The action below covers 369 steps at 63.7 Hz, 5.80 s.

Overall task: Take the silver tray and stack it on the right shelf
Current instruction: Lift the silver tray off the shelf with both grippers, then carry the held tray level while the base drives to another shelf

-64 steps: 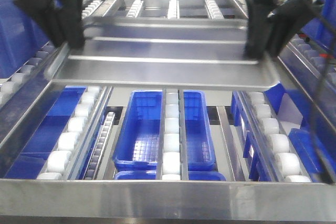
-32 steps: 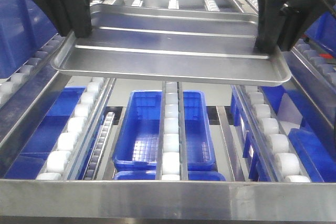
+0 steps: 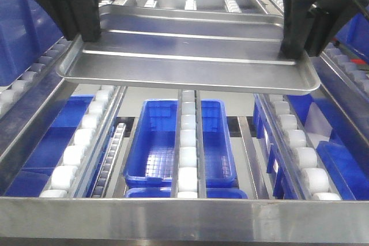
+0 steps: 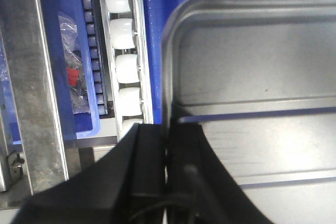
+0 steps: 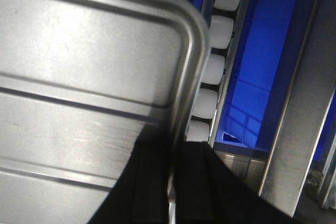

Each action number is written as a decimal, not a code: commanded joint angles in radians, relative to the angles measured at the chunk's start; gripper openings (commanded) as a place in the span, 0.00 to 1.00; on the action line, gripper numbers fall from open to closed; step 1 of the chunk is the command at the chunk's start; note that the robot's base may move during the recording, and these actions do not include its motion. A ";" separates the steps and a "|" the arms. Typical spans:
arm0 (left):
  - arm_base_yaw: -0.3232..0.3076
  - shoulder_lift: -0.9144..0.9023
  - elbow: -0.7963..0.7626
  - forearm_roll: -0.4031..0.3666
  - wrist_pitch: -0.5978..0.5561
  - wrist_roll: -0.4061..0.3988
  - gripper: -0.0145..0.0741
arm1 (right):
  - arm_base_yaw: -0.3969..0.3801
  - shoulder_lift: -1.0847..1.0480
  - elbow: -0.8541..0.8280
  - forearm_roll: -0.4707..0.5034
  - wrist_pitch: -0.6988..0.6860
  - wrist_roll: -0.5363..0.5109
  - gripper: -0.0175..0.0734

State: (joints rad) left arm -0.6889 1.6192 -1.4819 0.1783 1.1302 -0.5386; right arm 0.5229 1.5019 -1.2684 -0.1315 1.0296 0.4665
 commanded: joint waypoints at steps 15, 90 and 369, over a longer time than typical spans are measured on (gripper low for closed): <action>-0.014 -0.048 -0.039 -0.004 -0.042 0.010 0.06 | 0.004 -0.042 -0.036 0.001 -0.043 -0.035 0.26; -0.014 -0.048 -0.039 -0.004 -0.042 0.010 0.06 | 0.004 -0.042 -0.036 0.001 -0.043 -0.035 0.26; -0.014 -0.048 -0.039 -0.011 -0.040 0.010 0.06 | 0.003 -0.042 -0.036 0.002 -0.042 -0.035 0.26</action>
State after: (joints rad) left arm -0.6889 1.6192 -1.4857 0.1765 1.1378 -0.5408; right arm 0.5229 1.5019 -1.2684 -0.1277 1.0349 0.4665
